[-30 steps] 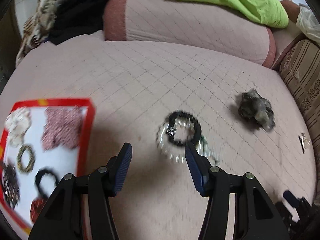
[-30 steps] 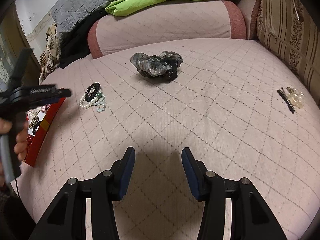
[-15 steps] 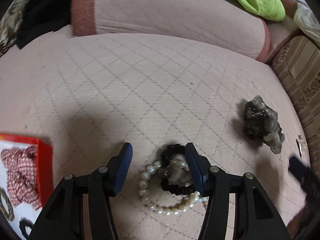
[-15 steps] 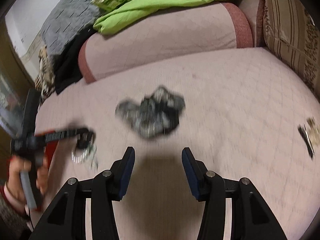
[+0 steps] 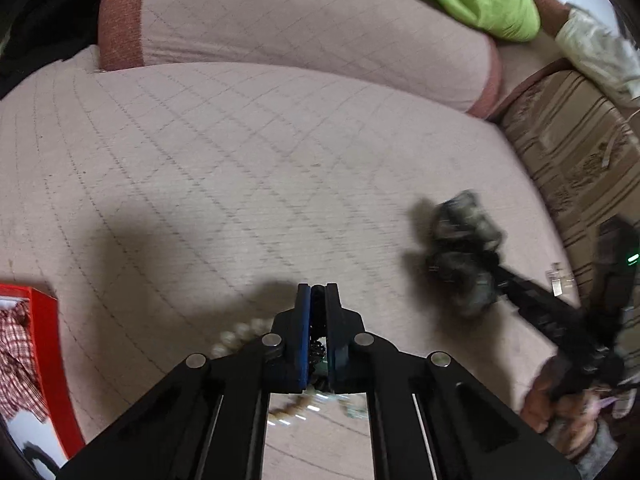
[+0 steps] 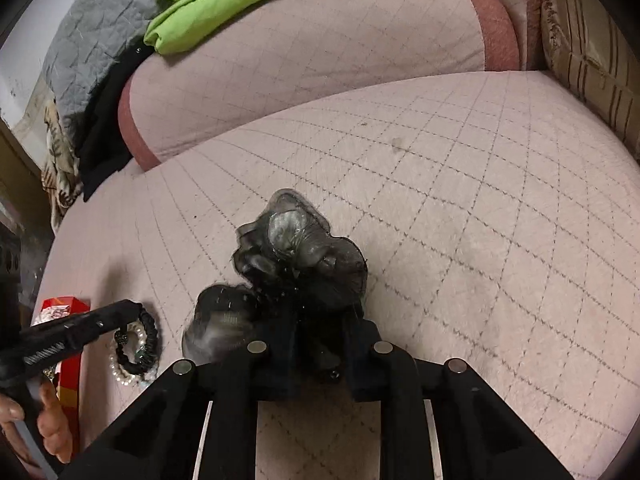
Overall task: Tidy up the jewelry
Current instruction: 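Carry the black bracelet and grey scrunchie into the tray and open both tools, then grasp the pearl bracelet with left tool while right tool grasps pale green bead bracelet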
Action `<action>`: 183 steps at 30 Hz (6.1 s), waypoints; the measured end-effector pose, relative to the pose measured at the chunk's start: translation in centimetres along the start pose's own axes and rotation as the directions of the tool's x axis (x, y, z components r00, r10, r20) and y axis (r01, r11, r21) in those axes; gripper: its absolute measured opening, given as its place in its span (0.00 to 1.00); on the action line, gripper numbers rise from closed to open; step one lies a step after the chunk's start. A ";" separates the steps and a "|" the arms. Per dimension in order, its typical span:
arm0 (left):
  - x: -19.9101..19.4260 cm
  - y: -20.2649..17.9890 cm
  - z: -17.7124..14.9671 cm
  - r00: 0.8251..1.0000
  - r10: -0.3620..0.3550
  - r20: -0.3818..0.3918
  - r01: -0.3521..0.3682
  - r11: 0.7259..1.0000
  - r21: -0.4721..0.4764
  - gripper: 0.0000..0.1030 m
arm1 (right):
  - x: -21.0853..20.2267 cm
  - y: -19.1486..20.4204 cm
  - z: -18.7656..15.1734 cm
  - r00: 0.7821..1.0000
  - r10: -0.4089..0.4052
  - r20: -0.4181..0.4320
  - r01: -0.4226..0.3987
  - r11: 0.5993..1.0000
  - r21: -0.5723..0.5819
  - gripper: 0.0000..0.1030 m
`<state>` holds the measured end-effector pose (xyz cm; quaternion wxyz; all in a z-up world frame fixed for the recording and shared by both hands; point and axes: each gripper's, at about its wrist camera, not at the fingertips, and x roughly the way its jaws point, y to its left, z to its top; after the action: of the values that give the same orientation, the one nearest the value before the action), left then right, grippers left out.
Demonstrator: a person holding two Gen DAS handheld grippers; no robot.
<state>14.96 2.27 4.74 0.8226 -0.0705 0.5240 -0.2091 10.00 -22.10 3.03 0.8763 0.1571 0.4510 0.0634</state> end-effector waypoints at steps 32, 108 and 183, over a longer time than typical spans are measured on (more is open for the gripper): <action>-20.3 -0.4 -16.8 0.958 0.060 0.280 -0.011 0.985 -0.174 0.06 | -15.4 4.9 -11.4 0.991 0.126 0.047 -0.119 0.983 -0.141 0.16; -23.6 19.6 -22.3 0.887 0.384 0.257 -0.221 0.841 -0.493 0.30 | 3.0 39.7 -8.6 0.969 0.188 -0.158 -0.240 0.860 -0.450 0.45; -1.0 -1.0 -6.2 0.932 0.352 0.083 -0.355 0.935 0.027 0.09 | -5.6 3.5 -11.6 0.999 0.036 -0.024 -0.041 0.972 -0.231 0.07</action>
<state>8.78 2.47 3.18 0.8677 0.0338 0.4916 -0.0657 -2.60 -17.70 2.22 0.8828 0.0619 0.4460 0.1341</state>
